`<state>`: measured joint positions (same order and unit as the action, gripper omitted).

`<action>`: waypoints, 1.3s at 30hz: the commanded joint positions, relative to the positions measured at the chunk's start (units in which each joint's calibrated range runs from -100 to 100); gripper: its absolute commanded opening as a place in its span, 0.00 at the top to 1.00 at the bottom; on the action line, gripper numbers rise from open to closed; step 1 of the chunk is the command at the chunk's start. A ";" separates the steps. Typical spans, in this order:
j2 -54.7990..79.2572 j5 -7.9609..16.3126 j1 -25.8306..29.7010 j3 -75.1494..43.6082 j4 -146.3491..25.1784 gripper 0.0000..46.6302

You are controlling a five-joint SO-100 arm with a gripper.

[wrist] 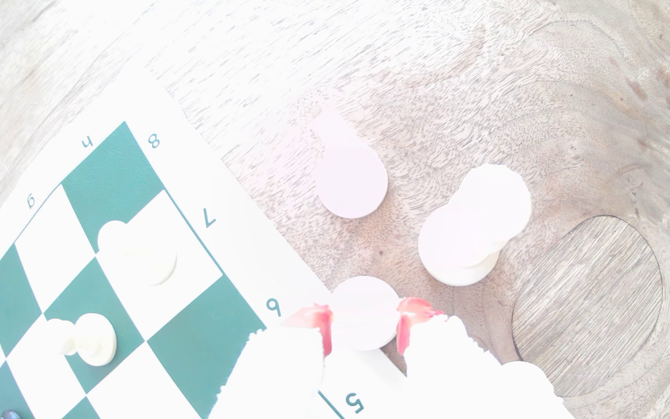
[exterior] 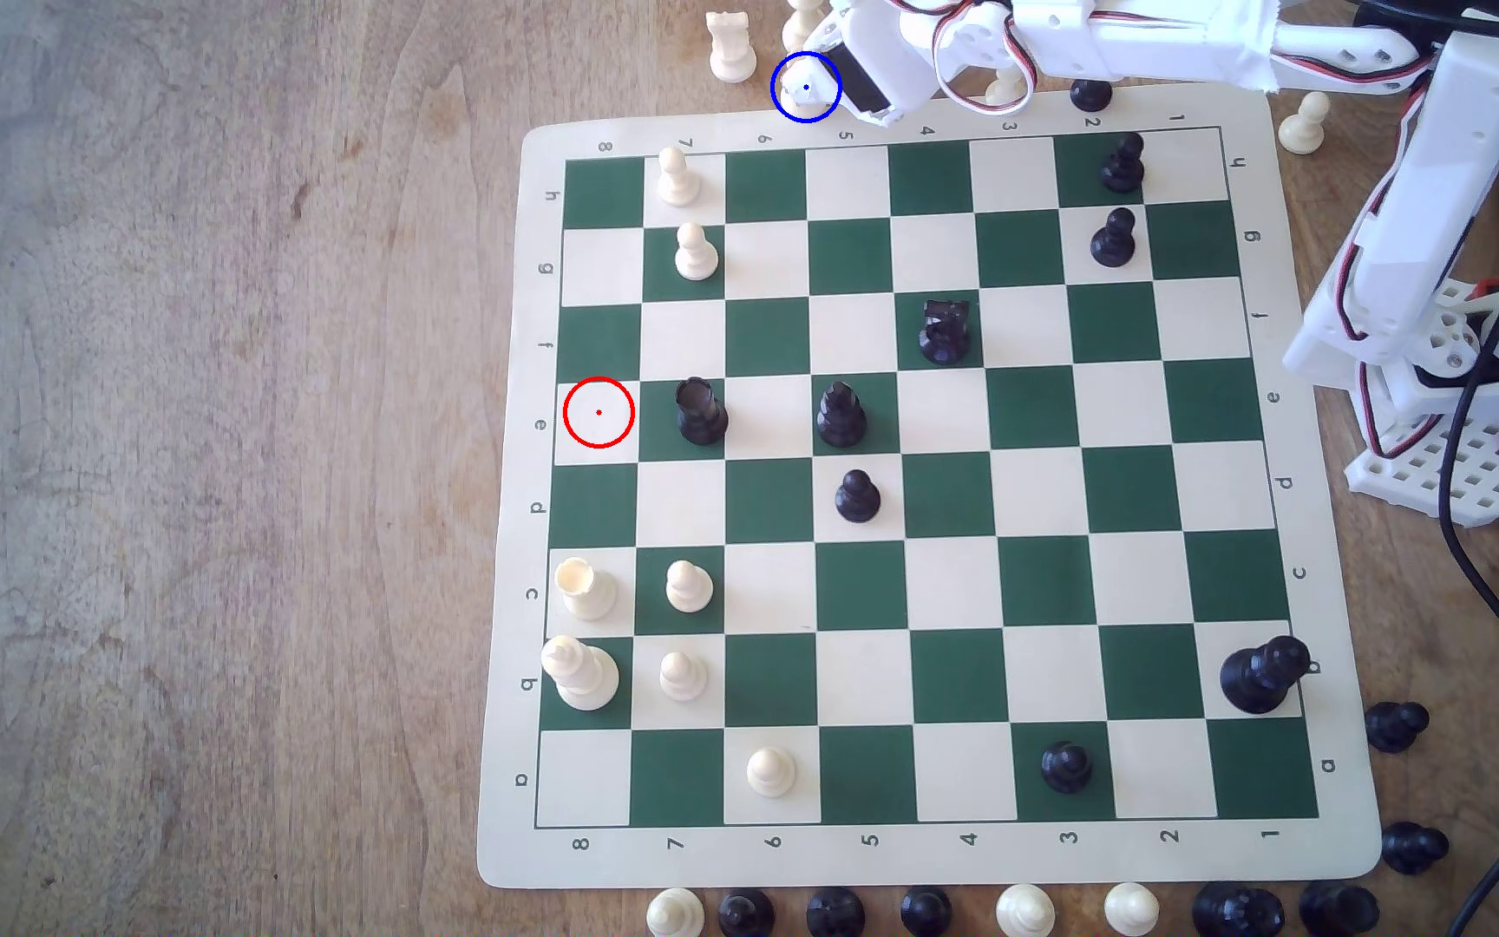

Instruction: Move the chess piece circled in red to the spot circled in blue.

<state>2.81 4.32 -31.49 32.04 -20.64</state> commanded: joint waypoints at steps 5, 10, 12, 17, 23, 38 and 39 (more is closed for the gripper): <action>-0.43 -0.39 -1.09 -2.84 1.47 0.99; -0.51 -0.39 -1.17 -2.94 1.47 0.99; -0.51 -0.44 -1.17 -2.94 1.55 0.99; -0.51 -0.49 -1.24 -2.57 2.21 0.96; -0.77 -0.63 -1.32 -2.12 2.21 0.87; -2.47 -0.59 -1.95 -1.85 2.05 0.64; -2.72 -0.49 -1.79 -1.85 2.05 0.60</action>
<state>3.48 3.83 -33.33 31.95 -19.44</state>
